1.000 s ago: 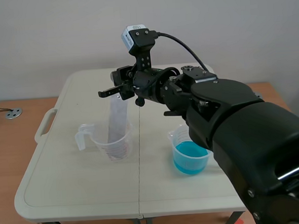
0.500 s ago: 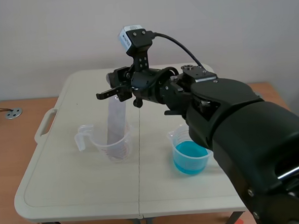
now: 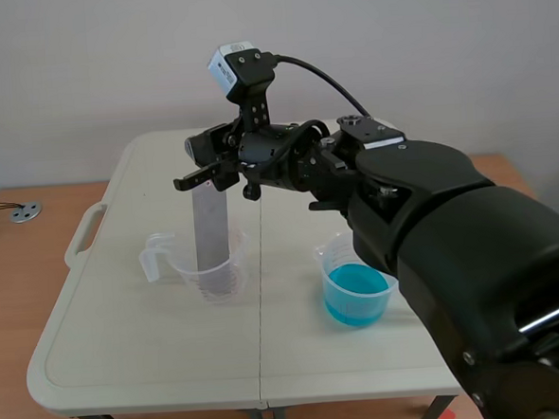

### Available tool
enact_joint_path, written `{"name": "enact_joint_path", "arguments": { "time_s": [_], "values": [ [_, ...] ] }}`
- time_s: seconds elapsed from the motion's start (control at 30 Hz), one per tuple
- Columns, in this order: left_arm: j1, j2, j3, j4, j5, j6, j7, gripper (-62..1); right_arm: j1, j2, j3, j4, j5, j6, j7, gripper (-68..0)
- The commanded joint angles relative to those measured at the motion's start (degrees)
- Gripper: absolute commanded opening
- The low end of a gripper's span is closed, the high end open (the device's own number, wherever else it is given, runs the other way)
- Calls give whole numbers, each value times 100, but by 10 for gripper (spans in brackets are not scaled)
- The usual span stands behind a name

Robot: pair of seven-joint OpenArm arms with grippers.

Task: Hold the metal plate by the orange handle, dip it into the blue solution, take it out and point at it, then put the plate back in the beaker on the left.
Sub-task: 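Lift the metal plate out of the left beaker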

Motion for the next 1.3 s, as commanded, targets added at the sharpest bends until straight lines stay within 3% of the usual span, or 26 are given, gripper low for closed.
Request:
{"name": "enact_joint_path", "arguments": {
  "time_s": [0.0,0.1,0.3,0.47,1.27],
  "values": [
    [26,26,-2,70,-37,-11,-66,-580,155,-66,-17,192,-26,48,63,-664],
    [26,26,-2,70,-37,-11,-66,-580,129,-66,-17,299,-149,195,15,-664],
    [26,26,-2,70,-37,-13,-66,-580,-22,-63,-17,708,-297,195,-157,-664],
    [26,26,-2,70,-37,-13,-66,-580,-149,-63,-17,1106,-313,479,-387,-664],
    [26,26,-2,70,-37,-13,-61,-580,-907,-31,-15,3322,-289,487,-1753,-664]
  ]
}}
